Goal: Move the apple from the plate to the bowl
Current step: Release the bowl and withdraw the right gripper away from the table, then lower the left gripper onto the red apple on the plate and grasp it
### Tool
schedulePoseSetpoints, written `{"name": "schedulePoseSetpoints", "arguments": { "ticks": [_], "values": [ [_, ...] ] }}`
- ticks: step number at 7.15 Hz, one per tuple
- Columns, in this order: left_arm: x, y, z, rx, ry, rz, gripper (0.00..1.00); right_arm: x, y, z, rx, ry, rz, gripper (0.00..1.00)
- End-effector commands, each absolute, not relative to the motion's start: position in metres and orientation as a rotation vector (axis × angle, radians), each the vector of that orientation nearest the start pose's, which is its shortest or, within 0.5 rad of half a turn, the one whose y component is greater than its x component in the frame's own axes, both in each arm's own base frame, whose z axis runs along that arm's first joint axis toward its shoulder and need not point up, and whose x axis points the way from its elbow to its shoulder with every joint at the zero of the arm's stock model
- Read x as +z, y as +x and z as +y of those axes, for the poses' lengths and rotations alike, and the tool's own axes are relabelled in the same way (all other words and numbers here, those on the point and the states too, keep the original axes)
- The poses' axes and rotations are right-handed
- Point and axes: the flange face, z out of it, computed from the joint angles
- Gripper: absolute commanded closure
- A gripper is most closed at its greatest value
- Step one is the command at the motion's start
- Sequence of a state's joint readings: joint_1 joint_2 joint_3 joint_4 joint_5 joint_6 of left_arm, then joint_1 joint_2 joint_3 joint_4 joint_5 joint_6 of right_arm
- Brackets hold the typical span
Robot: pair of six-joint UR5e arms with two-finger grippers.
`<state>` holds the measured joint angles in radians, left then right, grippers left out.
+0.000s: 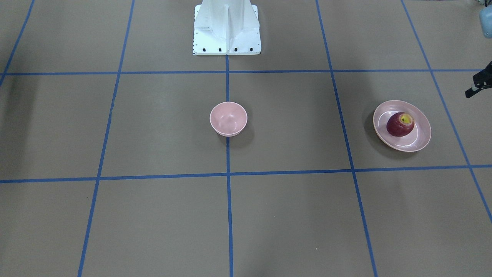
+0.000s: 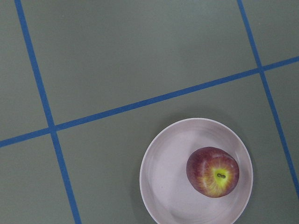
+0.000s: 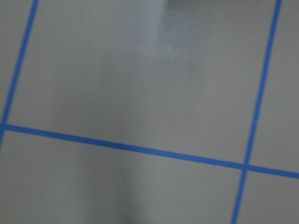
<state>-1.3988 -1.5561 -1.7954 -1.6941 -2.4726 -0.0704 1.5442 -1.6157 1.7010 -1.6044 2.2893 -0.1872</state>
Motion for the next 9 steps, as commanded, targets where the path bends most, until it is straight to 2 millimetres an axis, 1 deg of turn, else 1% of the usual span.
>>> {"name": "schedulePoseSetpoints", "arguments": {
  "ticks": [1,2,3,4,5,6,7,8,9],
  "values": [
    [0.541,0.095,-0.479,0.255,0.211,0.883,0.00,0.636,0.063,-0.465,-0.222,0.099,-0.713,0.00],
    [0.549,0.119,-0.472,0.258,0.224,0.875,0.00,0.637,0.063,-0.463,-0.218,0.097,-0.712,0.00],
    [0.542,0.148,-0.466,0.225,0.228,0.883,0.00,0.638,0.063,-0.460,-0.214,0.095,-0.712,0.00],
    [0.543,0.179,-0.460,0.217,0.243,0.839,0.00,0.640,0.063,-0.459,-0.211,0.092,-0.712,0.00],
    [0.544,0.202,-0.455,0.213,0.249,0.797,0.00,0.644,0.063,-0.456,-0.209,0.084,-0.711,0.00],
    [0.543,0.209,-0.455,0.211,0.242,0.800,0.00,0.645,0.063,-0.454,-0.208,0.081,-0.712,0.00],
    [0.543,0.209,-0.456,0.212,0.243,0.800,0.01,0.646,0.063,-0.454,-0.206,0.079,-0.710,0.00],
    [0.549,0.213,-0.455,0.216,0.230,0.796,0.01,0.646,0.063,-0.454,-0.208,0.080,-0.710,0.00],
    [0.556,0.222,-0.456,0.226,0.217,0.791,0.01,0.646,0.062,-0.453,-0.206,0.077,-0.712,0.00]
  ]
}}
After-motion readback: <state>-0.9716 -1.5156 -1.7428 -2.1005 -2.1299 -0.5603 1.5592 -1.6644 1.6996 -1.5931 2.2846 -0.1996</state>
